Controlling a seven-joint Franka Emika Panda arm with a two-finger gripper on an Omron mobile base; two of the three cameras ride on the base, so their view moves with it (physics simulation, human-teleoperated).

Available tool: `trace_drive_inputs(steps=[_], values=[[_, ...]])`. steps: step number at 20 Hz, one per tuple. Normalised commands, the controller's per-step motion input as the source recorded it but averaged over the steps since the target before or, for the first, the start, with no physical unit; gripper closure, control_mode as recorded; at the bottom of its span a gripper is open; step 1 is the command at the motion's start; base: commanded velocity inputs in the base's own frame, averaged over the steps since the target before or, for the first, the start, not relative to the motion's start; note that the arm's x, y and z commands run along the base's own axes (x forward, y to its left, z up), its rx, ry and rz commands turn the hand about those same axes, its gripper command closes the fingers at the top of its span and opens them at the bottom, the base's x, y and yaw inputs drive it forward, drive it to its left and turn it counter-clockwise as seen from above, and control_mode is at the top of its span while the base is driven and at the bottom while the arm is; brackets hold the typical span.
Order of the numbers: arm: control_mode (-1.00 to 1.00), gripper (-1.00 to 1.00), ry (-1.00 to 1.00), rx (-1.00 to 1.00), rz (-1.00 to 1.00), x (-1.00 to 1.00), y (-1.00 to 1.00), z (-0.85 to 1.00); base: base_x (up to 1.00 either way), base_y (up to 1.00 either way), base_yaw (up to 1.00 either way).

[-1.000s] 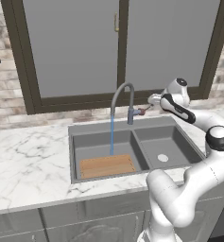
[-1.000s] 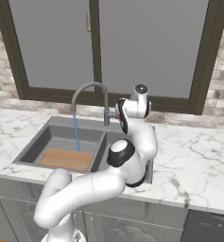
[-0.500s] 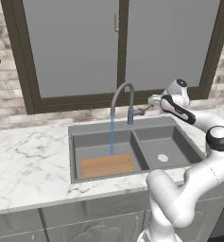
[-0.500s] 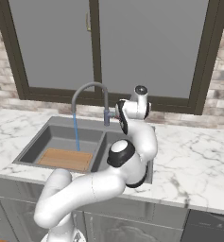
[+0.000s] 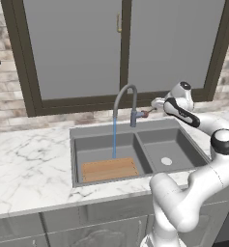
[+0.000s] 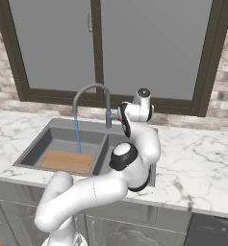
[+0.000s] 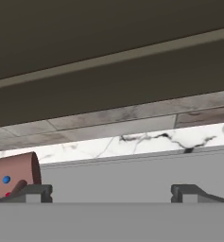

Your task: Turn on the sink faucet with hot water and rinse the cutting board for ten seconds, then turn off the faucet. Push the cutting board to reach the water if necessary.

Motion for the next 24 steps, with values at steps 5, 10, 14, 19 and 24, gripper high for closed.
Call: trace_drive_inputs(steps=[5,10,14,19,24], values=[[-1.00,-1.00,0.00,0.00,0.00,-0.06,0.00,-0.04,0.00,0.00,0.00],[-1.00,-1.00,0.00,0.00,0.00,0.00,0.00,0.00,0.00,0.00,0.00],[-1.00,-1.00,0.00,0.00,0.00,0.00,0.00,0.00,0.00,0.00,0.00],[-1.00,-1.00,0.00,0.00,0.00,0.00,0.00,0.00,0.00,0.00,0.00],[-1.00,-1.00,0.00,0.00,0.00,0.00,0.00,0.00,0.00,0.00,0.00]])
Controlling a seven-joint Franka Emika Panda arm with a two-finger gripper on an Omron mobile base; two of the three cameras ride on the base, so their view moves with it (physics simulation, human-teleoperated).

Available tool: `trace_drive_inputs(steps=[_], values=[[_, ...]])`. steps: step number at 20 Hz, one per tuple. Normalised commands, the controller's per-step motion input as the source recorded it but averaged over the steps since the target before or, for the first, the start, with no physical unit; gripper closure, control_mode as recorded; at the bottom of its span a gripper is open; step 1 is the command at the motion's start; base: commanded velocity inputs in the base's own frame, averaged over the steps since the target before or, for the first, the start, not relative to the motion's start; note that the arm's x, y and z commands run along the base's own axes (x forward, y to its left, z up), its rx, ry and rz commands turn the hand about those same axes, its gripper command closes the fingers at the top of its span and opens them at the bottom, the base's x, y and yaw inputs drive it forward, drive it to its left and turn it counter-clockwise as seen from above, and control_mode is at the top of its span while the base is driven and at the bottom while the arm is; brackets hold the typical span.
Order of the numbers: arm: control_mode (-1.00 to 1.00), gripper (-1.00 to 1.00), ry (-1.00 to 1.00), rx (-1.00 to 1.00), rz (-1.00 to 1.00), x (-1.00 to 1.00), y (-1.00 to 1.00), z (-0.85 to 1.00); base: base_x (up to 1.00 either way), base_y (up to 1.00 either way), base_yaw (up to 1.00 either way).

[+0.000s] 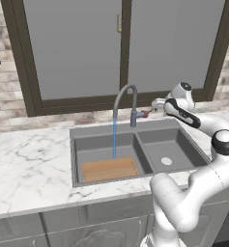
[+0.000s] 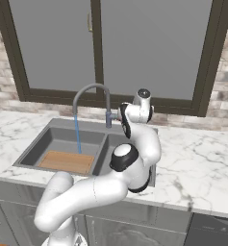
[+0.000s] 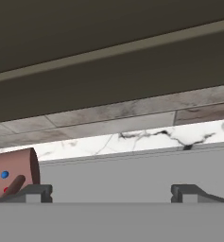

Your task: Turn on the sink faucet with hot water and rinse the cutting board for ten seconds, then turn off the faucet. Push the cutting board to reach the water if necessary.

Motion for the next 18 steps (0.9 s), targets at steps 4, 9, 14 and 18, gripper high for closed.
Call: trace_drive_inputs(steps=[4,9,14,18], values=[[-1.00,-1.00,0.00,0.00,0.00,0.00,0.00,0.00,0.00,0.00,0.00],[-1.00,-1.00,0.00,0.00,0.00,0.00,0.00,0.00,0.00,0.00,0.00],[-1.00,-1.00,0.00,0.00,0.00,0.00,0.00,0.00,0.00,0.00,0.00],[-1.00,-1.00,0.00,0.00,0.00,0.00,0.00,0.00,0.00,0.00,0.00]])
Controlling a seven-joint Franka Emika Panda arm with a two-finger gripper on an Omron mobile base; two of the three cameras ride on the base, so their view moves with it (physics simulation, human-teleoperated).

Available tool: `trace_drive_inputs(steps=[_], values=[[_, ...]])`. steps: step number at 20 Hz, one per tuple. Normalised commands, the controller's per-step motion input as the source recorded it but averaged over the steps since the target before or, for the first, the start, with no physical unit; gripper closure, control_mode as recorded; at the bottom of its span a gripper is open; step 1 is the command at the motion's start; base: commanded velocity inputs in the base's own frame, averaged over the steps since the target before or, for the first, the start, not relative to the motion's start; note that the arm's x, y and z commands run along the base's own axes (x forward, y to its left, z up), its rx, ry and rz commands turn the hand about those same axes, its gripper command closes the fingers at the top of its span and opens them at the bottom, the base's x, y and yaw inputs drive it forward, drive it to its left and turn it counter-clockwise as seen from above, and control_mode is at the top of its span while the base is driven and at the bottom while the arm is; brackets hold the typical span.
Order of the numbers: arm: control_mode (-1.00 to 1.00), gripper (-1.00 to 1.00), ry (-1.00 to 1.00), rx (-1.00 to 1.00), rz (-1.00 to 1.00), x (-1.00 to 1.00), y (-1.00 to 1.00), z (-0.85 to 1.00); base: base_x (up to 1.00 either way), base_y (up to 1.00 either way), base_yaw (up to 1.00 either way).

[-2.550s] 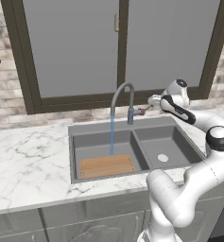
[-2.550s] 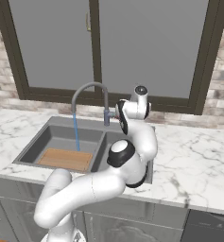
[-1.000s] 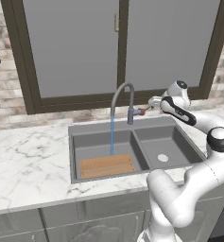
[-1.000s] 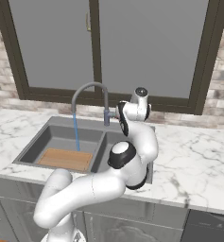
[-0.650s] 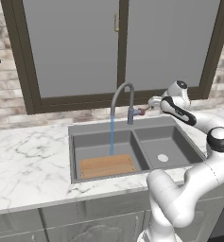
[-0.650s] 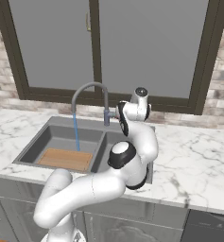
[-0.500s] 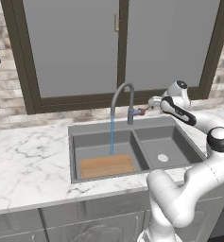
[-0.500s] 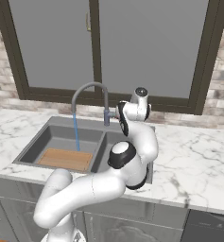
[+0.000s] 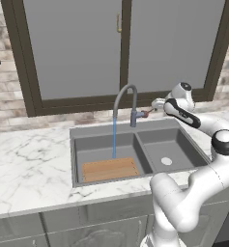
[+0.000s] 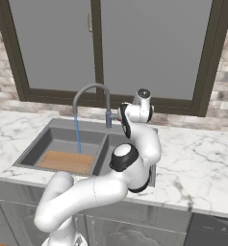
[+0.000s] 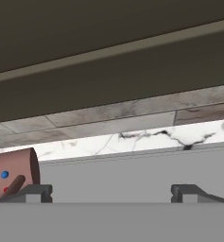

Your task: Turn on the sink faucet with hot water and rinse the cutting board for ten seconds, then turn off the faucet. Push the cutting board to reach the water if necessary.

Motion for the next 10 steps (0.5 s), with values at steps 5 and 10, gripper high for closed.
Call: trace_drive_inputs(steps=[5,10], values=[[-1.00,-1.00,0.00,0.00,0.00,0.00,0.00,0.00,0.00,0.00,0.00],[-1.00,-1.00,0.00,0.00,0.00,0.00,0.00,-0.04,0.00,0.00,0.00]])
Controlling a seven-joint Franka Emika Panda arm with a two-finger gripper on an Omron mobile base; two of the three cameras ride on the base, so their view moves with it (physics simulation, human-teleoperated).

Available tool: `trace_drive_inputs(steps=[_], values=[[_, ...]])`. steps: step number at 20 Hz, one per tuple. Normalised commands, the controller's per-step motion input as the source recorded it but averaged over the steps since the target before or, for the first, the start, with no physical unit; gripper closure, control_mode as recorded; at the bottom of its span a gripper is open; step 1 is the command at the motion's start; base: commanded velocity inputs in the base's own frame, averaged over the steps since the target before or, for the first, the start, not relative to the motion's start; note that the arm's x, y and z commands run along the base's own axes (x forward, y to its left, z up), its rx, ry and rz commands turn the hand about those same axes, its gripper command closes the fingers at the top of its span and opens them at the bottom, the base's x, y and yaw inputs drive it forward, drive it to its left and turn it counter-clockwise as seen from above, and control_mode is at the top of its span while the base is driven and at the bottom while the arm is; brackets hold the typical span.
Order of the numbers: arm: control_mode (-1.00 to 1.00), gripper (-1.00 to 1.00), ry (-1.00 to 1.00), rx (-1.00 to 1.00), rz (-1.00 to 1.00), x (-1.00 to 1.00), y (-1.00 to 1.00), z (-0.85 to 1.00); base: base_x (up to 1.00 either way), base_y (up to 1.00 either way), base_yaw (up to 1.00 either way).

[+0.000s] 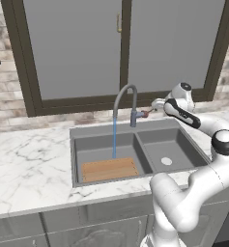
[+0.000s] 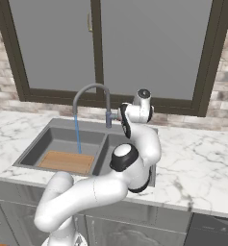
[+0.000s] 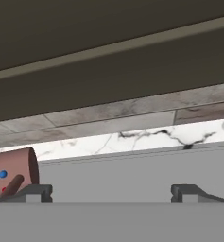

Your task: Turn on the sink faucet with hot water and rinse the cutting board for ten seconds, then turn off the faucet. Push the cutting board to reach the water if necessary.

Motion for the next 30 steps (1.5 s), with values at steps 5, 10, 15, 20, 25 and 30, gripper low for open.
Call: trace_drive_inputs(steps=[5,10,15,20,25,30], values=[[-1.00,-1.00,0.00,0.00,0.00,0.00,0.00,-0.09,0.00,0.00,0.00],[-1.00,-1.00,0.00,0.00,0.00,0.00,0.00,-0.14,0.00,0.00,0.00],[-1.00,-1.00,0.00,0.00,0.00,0.00,0.00,-0.07,0.00,0.00,0.00],[-1.00,-1.00,0.00,0.00,0.00,0.00,0.00,-0.01,0.00,0.00,0.00],[-1.00,-1.00,0.00,0.00,0.00,0.00,0.07,-0.04,0.00,0.00,0.00],[-1.00,-1.00,0.00,0.00,0.00,0.00,0.12,0.00,0.00,0.00,0.00]])
